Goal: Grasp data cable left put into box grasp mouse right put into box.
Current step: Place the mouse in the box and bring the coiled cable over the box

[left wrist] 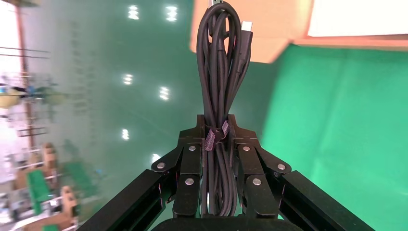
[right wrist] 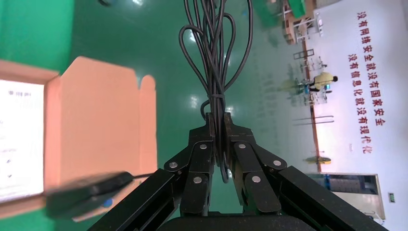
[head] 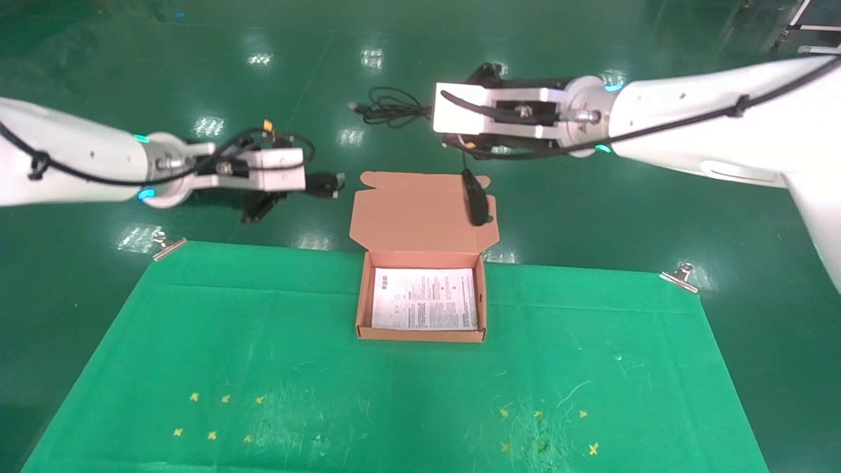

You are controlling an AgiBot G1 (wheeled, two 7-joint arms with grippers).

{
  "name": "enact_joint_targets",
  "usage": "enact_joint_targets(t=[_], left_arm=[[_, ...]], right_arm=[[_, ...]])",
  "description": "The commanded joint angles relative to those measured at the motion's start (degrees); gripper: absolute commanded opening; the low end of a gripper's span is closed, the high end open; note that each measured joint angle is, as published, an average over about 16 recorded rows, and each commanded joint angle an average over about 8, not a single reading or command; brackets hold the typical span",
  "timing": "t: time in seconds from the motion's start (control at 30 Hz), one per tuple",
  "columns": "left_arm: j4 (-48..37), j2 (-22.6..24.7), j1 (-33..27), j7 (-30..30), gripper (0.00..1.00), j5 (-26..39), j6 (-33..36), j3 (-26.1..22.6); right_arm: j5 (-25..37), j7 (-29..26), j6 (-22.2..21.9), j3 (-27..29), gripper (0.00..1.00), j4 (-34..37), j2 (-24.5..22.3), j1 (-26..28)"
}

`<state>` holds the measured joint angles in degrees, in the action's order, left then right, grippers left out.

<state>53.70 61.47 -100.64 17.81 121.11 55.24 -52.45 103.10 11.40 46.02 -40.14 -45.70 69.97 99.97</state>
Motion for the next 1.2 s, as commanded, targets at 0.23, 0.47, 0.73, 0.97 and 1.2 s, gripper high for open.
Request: enact_joint_targets(t=[0.23,0.47,0.73,0.97,1.2], left_arm=[[-2.0,1.8,-2.9,-0.6,0.00,0.7,-2.6,0.9],[-2.6,2.4,-4.0,-0.6,0.00,0.7,-2.8,1.1],[-2.0,1.7,-3.1,-0.3,0.00,0.8,-1.6,0.6],[-0.1,-0.1,-2.0,2.2,0.00,2.5,0.7,-0.2],[1.8,-2.0,-1.6,5.6,0.00,5.2,3.1,-0.8]], right_arm=[[-4.1,7.3,-0.8,1.4,0.00,7.5,4.5,3.1],[-5.8,10.2,-0.6,2.0,0.00,10.5,5.8,4.5],[-5.9,10.4,-0.4,1.4,0.00,10.7,5.9,3.6],[-6.4,9.6,0.4,0.7,0.00,9.9,6.0,1.5],[-6.9,8.8,-0.3,-0.4,0.00,9.6,6.9,-0.1]])
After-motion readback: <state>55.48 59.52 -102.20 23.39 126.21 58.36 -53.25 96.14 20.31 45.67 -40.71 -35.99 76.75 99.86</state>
